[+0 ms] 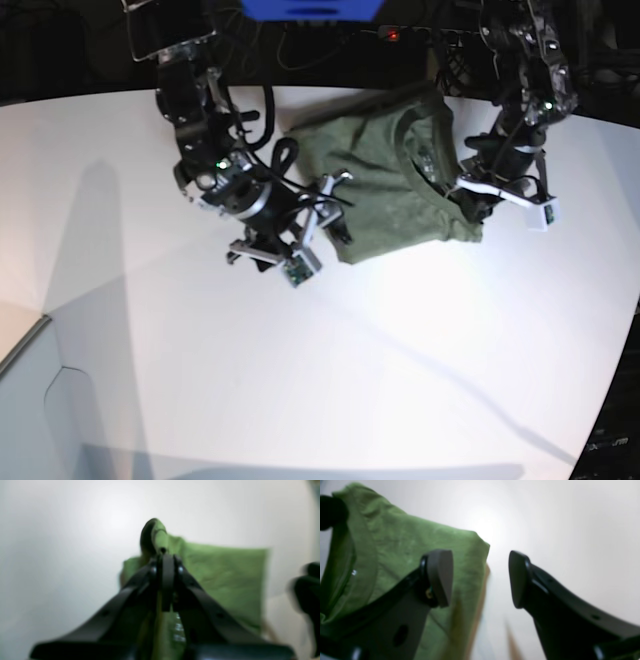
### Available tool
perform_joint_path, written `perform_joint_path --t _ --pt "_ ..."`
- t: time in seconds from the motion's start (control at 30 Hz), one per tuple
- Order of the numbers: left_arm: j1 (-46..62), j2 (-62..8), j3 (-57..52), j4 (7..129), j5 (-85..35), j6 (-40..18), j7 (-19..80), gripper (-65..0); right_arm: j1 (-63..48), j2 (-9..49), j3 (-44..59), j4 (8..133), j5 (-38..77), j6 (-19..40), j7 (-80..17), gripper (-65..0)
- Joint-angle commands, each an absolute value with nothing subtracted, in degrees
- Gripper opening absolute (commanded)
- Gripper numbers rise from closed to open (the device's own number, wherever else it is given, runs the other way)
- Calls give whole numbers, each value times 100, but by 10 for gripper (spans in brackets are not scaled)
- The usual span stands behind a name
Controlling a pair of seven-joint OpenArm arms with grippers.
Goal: Layout the t-shirt on the table in an organized manner, then fold the t-shirt properly
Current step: 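Drag the folded bundle with both grippers to square it on the table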
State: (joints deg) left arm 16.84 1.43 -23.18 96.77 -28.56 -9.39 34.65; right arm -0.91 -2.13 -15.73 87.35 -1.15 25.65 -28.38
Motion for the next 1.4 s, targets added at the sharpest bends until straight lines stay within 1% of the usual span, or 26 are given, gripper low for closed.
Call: perform_joint_path --t 0.0,0.1,0.23,0.7,0.73,0.8,0.93,1.03,1.27,1.37 --pt "1789 101 -2352 9868 -2976 -954 3380 -649 -22 -303 -1596 8822 -31 2580 -2695 -301" --pt "1947 101 -2352 10088 -3073 -945 3380 -650 -22 -312 -1596 8822 -31 2580 -2695 -301" --pt "2097 119 -2352 10070 -3037 -945 3345 -650 -22 -312 -1692 8822 -31 2580 -2686 -301" --pt "1903 92 -2360 8787 -3046 -971 3319 -650 92 -365 -1965 8796 -31 2580 -2686 -302" --pt "1886 92 -2360 8725 -3046 -971 3319 -650 110 -374 -2000 8743 -22 2580 -2686 -312" --pt "1859 84 -2360 8673 -3046 -971 3319 -650 189 -391 -2044 8602 -22 2580 -2686 -369" --pt "1859 84 -2360 8664 -3046 -971 3319 -650 435 -400 -2255 8163 -22 2580 -2686 -555" --pt "1859 84 -2360 8664 -3037 -971 3319 -650 664 -409 -2352 7644 -13 2580 -2686 -644" --pt "1833 84 -2360 8655 -3037 -945 3319 -650 1235 -541 -2316 6316 -13 2580 -2659 -650" --pt "1745 75 -2360 8655 -3029 -945 3319 -650 1314 -523 -2316 5974 -13 2580 -2325 -650"
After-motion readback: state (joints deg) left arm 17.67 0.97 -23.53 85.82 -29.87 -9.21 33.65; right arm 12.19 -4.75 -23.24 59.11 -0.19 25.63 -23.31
